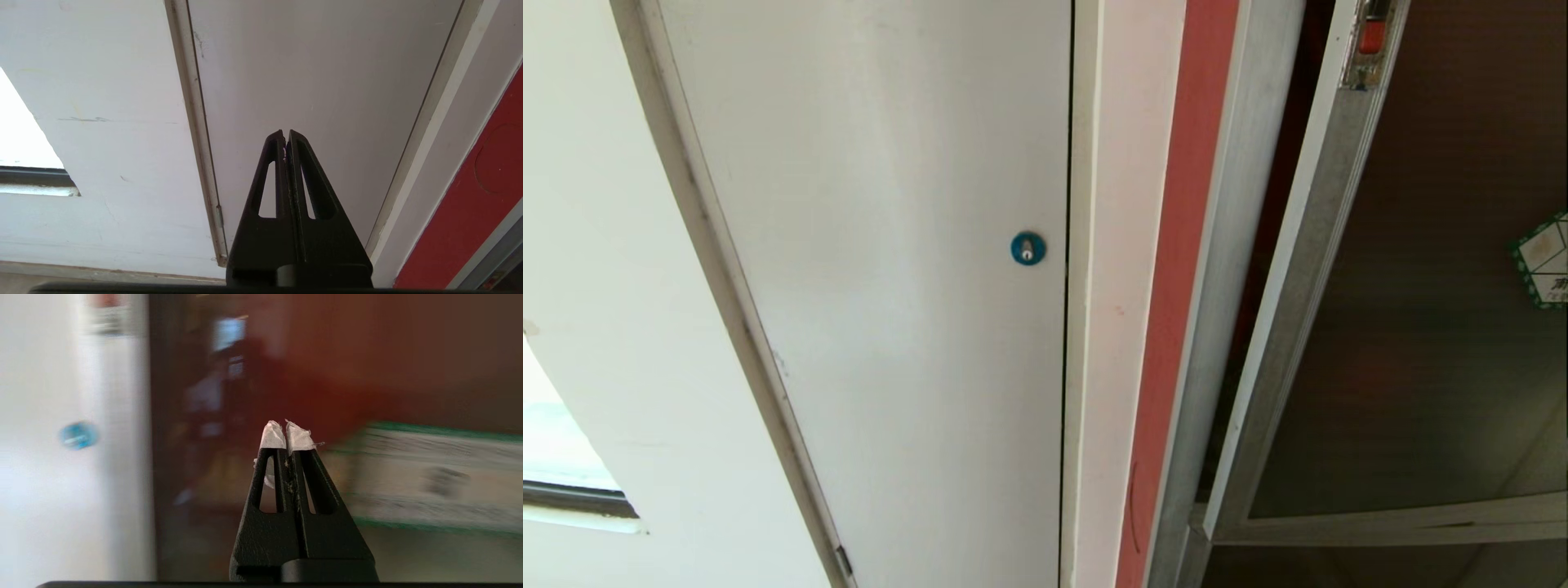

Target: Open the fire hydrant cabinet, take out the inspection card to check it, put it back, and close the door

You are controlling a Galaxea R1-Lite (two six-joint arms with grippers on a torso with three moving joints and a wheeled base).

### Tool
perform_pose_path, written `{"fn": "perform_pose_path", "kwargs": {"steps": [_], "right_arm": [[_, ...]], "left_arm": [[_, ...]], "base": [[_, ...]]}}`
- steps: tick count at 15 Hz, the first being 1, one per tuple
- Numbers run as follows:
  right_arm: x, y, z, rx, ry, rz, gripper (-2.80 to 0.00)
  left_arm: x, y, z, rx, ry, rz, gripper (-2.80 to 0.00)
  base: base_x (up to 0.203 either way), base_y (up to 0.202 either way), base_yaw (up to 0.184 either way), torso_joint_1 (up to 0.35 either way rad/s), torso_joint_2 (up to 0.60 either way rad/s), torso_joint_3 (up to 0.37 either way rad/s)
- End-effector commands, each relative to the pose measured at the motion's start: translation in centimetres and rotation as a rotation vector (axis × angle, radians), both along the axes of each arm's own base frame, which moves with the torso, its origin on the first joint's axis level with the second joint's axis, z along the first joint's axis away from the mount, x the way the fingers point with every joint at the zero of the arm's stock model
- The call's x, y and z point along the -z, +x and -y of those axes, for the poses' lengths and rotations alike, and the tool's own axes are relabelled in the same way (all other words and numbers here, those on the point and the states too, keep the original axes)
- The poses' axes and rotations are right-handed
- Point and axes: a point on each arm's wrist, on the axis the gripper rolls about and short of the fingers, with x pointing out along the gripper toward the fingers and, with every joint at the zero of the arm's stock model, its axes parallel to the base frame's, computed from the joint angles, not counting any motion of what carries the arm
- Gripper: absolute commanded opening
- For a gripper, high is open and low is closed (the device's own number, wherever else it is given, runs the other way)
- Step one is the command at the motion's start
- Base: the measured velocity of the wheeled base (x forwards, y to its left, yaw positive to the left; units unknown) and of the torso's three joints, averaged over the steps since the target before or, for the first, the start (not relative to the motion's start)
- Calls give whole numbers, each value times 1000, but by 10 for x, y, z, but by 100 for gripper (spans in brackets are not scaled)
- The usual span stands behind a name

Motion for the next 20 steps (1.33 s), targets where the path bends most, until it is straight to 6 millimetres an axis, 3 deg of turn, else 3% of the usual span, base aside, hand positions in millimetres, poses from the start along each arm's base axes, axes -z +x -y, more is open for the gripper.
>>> {"fn": "perform_pose_path", "kwargs": {"steps": [1,4,8,13,18,20], "right_arm": [[6,-32,24,136,30,53,-280],[12,-78,41,284,15,12,-280],[29,-138,44,452,4,-27,-280],[39,-143,34,577,-16,-102,-280],[108,-147,29,227,-63,-108,-280],[139,-135,27,72,-50,-154,-280]], "left_arm": [[0,0,0,0,0,-1,-280],[0,0,0,0,0,-1,-280],[0,0,0,0,0,-1,-280],[0,0,0,0,0,-1,-280],[0,0,0,0,0,-1,-280],[0,0,0,0,0,-1,-280]], "base": [[0,0,0,0,0,0],[0,0,0,0,0,0],[0,0,0,0,0,0],[0,0,0,0,0,0],[0,0,0,0,0,0],[0,0,0,0,0,0]]}}
